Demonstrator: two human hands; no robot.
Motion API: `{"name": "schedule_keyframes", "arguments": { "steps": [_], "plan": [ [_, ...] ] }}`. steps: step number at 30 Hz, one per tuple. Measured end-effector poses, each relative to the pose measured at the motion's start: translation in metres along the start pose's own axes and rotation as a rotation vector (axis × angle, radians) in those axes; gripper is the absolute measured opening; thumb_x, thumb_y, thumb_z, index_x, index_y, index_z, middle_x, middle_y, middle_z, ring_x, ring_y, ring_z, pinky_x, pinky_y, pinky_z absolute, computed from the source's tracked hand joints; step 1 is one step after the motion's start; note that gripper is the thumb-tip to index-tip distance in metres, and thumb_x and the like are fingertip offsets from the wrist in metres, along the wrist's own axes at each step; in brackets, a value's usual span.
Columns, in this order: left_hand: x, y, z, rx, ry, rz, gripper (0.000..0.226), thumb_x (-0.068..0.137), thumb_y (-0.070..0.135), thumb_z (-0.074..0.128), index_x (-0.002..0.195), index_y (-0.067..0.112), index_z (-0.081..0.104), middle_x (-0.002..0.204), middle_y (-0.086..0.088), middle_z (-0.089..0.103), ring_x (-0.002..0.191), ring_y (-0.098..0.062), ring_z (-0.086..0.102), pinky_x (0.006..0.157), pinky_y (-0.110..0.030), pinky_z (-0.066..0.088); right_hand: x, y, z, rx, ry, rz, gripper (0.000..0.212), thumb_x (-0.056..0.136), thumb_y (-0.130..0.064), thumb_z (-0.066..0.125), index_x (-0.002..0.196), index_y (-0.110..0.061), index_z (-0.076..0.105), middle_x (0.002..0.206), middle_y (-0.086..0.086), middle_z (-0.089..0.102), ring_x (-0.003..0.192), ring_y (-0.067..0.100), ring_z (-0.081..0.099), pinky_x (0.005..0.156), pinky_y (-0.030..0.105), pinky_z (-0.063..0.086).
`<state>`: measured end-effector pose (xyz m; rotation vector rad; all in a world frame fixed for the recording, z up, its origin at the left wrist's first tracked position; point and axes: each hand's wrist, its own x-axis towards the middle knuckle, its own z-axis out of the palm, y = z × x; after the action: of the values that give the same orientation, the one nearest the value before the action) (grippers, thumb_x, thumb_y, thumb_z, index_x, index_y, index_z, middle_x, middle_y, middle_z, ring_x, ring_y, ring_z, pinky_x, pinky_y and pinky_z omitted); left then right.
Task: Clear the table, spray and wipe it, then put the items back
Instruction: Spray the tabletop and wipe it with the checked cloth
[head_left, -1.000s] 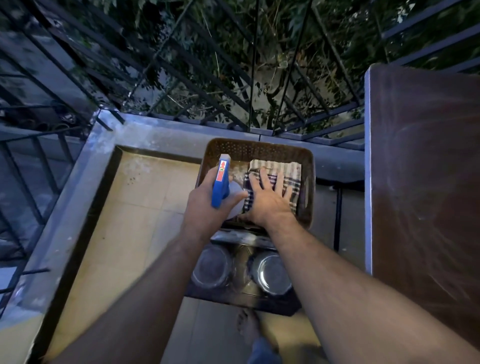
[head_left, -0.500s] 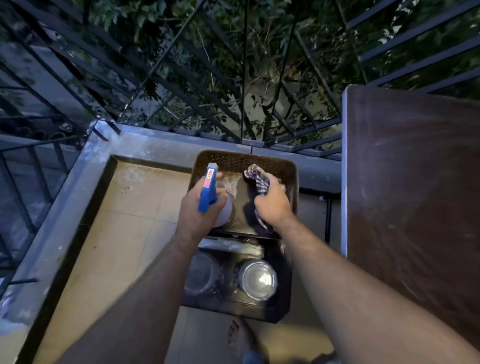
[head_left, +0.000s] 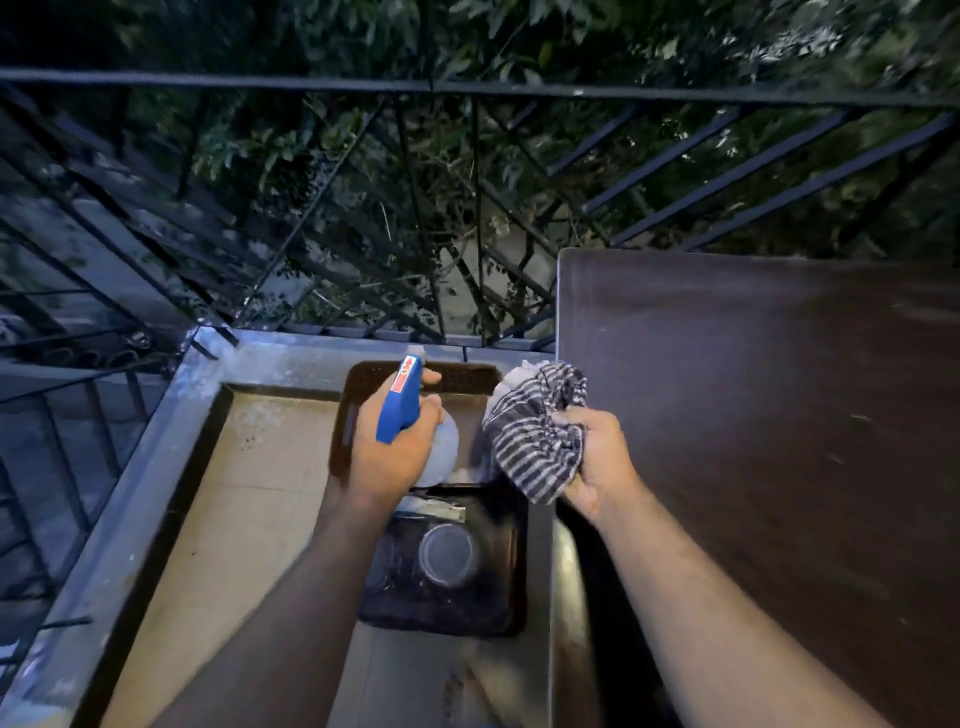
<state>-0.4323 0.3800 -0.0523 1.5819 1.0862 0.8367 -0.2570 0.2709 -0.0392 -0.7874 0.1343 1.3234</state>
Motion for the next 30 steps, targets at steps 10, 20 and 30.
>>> {"name": "schedule_keyframes", "arguments": {
  "steps": [10,20,30],
  "plan": [
    [-0.056,0.101,0.098,0.081,-0.062,0.072,0.027,0.083,0.020,0.063,0.092,0.045,0.065,0.103,-0.007,0.069,0.091,-0.024,0.069,0.089,-0.052,0.056,-0.094,-0.119,-0.053,-0.091,0.100,-0.082,0.064,0.073,0.000,0.041,0.135,0.010,0.051,0.129,0.031,0.054,0.106,0.042,0.061,0.100,0.052,0.049],
    [-0.089,0.136,0.219,0.154,-0.119,0.018,0.028,0.070,0.018,0.062,0.086,0.039,0.071,0.086,0.019,0.076,0.074,-0.010,0.072,0.073,-0.050,0.062,-0.146,-0.219,-0.143,-0.148,0.169,-0.081,0.065,0.072,0.002,0.043,0.136,0.007,0.051,0.115,0.027,0.064,0.089,0.037,0.069,0.078,0.044,0.060],
    [-0.108,0.153,0.308,0.153,-0.180,-0.020,0.018,0.068,0.015,0.061,0.074,0.030,0.067,0.081,0.003,0.075,0.072,-0.017,0.071,0.069,-0.050,0.061,-0.149,-0.263,-0.210,-0.097,0.206,-0.080,0.045,0.083,0.003,0.040,0.124,0.004,0.059,0.107,0.026,0.070,0.087,0.037,0.072,0.072,0.043,0.061]
  ]
}}
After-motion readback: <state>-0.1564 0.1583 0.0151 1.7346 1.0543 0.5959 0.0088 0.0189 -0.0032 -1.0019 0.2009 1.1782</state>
